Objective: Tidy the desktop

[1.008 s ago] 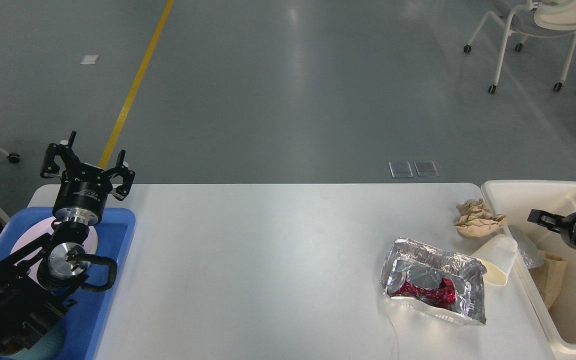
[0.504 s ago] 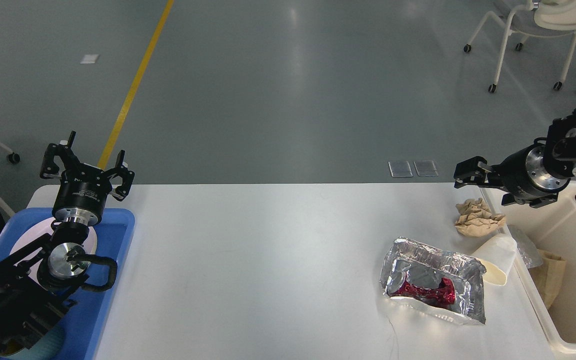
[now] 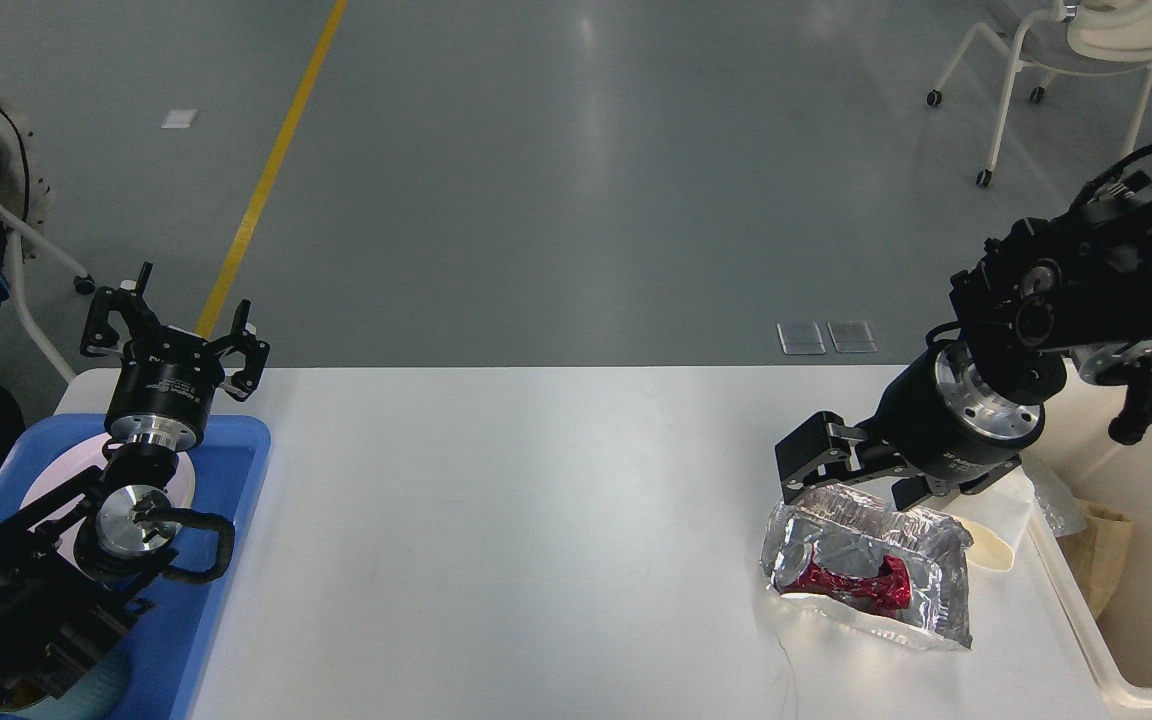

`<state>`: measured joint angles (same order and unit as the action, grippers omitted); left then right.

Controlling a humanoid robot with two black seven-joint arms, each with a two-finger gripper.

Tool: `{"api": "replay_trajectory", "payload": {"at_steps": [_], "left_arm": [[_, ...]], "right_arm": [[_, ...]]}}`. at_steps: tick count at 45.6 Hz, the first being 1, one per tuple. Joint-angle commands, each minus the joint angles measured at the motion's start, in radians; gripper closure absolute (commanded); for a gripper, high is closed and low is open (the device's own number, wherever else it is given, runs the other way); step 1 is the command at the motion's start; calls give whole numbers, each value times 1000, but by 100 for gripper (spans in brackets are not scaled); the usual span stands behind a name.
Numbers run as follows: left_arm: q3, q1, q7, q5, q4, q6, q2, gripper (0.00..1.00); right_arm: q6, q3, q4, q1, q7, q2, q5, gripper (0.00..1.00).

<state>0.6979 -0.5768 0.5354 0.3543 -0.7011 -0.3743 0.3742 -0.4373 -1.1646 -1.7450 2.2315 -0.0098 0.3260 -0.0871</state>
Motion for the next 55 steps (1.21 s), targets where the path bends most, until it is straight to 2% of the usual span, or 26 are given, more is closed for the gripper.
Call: {"api": "replay_trajectory", "payload": {"at_steps": [1, 12, 20, 31, 40, 44, 45, 49, 53, 55], "left_arm": [[0, 0, 0, 0, 0, 0, 0, 3], [0, 0, 0, 0, 0, 0, 0, 3], [0, 0, 0, 0, 0, 0, 0, 3], [0, 0, 0, 0, 0, 0, 0, 3], [0, 0, 0, 0, 0, 0, 0, 3], [0, 0, 0, 0, 0, 0, 0, 3], [0, 0, 0, 0, 0, 0, 0, 3], [0, 0, 0, 0, 0, 0, 0, 3], [0, 0, 0, 0, 0, 0, 0, 3], [0, 0, 0, 0, 0, 0, 0, 3]], "right_arm": [[51, -18, 2, -48, -2, 5, 0, 0], [210, -116, 59, -292, -5, 7, 3, 0], [333, -129, 188, -490, -7, 31, 4, 0], [400, -119, 412, -739, 2, 71, 7, 0], [450, -90, 495, -886, 5, 82, 49, 9], [470, -61, 516, -921, 13, 80, 107, 24], [473, -53, 521, -928, 17, 80, 118, 30], [482, -47, 527, -954, 24, 80, 122, 68], [512, -47, 536, -969, 24, 76, 122, 91], [520, -47, 538, -977, 24, 73, 122, 99]]}}
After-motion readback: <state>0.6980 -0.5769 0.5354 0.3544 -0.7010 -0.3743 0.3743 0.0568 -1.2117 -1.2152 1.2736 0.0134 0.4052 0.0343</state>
